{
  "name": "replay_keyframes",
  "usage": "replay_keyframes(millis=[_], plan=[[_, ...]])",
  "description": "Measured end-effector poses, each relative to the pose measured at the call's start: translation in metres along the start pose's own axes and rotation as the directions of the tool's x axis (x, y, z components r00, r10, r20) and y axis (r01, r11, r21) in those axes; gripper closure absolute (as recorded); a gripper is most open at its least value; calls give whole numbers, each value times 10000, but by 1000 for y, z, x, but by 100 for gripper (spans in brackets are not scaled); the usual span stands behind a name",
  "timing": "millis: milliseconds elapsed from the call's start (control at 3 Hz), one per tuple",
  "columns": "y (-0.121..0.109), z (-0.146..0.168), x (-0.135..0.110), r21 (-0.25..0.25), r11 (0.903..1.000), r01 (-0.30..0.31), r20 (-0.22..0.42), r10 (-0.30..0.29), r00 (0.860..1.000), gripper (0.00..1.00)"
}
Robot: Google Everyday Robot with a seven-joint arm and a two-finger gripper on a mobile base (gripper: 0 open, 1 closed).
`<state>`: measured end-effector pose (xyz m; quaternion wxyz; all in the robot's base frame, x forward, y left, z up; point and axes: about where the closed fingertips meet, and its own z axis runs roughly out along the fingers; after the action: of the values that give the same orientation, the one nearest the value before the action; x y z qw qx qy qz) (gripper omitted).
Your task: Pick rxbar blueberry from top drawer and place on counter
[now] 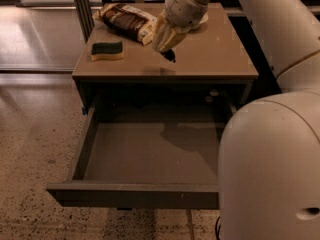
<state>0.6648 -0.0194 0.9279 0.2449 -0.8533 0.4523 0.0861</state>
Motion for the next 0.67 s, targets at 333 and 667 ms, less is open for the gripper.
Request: replay_keyframes(millis=[333,667], plan=[[-28,5,29,615,9981,81,-97,-75,9999,100],[-47,31,67,687,9975,-176,-840,233,9962,100]])
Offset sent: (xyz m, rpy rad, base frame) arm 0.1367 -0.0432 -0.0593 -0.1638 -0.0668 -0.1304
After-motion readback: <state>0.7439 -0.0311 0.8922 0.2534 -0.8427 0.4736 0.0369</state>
